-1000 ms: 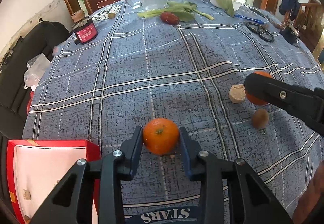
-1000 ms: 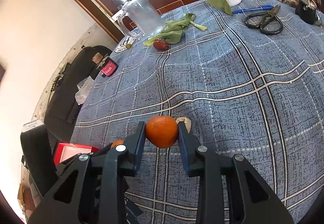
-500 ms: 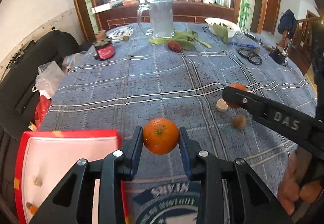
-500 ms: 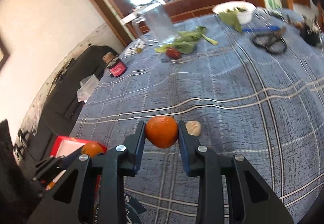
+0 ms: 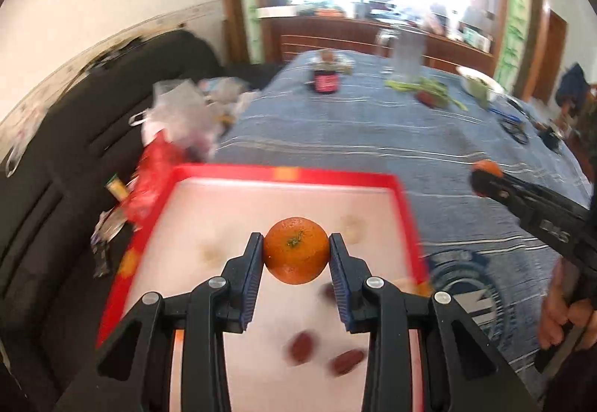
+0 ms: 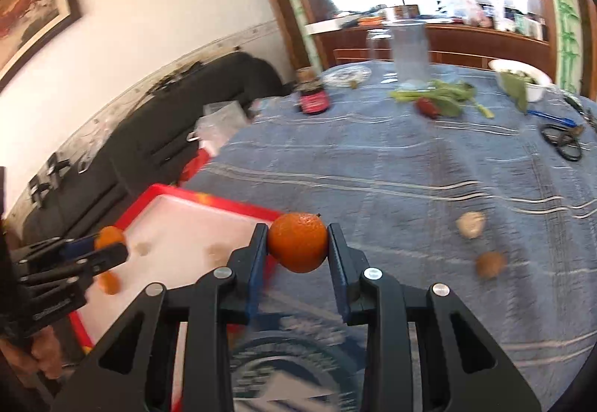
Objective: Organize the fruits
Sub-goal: 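Carry both mandarins into the tray and open both grippers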
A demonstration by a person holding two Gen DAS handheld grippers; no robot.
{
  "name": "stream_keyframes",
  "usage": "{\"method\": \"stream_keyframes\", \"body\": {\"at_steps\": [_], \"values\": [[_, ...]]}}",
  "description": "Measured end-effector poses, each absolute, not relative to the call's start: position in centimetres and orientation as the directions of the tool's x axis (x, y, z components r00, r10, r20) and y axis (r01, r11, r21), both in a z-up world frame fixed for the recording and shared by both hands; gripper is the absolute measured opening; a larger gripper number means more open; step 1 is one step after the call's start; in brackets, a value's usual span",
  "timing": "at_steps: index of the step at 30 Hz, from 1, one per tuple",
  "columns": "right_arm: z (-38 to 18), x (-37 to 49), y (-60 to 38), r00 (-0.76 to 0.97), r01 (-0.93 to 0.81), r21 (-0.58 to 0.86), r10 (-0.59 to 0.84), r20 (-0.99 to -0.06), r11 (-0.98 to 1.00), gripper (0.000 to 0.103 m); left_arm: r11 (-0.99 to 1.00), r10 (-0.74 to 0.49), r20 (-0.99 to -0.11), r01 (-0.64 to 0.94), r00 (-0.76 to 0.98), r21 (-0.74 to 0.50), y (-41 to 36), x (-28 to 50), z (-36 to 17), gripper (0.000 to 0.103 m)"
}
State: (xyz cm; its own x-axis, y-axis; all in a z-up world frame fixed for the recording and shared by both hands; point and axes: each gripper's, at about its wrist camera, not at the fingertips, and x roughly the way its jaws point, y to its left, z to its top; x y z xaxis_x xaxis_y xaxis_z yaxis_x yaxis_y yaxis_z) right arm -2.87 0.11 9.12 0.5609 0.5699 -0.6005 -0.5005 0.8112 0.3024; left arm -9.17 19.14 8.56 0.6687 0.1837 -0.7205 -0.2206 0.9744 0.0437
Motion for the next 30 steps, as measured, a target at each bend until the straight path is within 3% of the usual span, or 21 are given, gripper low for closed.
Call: {"method": "stream_keyframes", "body": {"at_steps": [10,30], "values": [[8.9,-12.6,8.1,0.416,-0.704,0.219,0.642,-0.645,0.676,0.034,0.965,0.206,-0.722,-0.261,0.661,0.036,22.4,-15.4,6.7,0.034],[4.4,-15.9,7.7,0.343,-0.681,0.224,0.574,-0.744,0.697,0.034,0.975,0.182,-0.765,-0.213,0.618,0.06,21.5,-16.4,3.4,0.035]]}}
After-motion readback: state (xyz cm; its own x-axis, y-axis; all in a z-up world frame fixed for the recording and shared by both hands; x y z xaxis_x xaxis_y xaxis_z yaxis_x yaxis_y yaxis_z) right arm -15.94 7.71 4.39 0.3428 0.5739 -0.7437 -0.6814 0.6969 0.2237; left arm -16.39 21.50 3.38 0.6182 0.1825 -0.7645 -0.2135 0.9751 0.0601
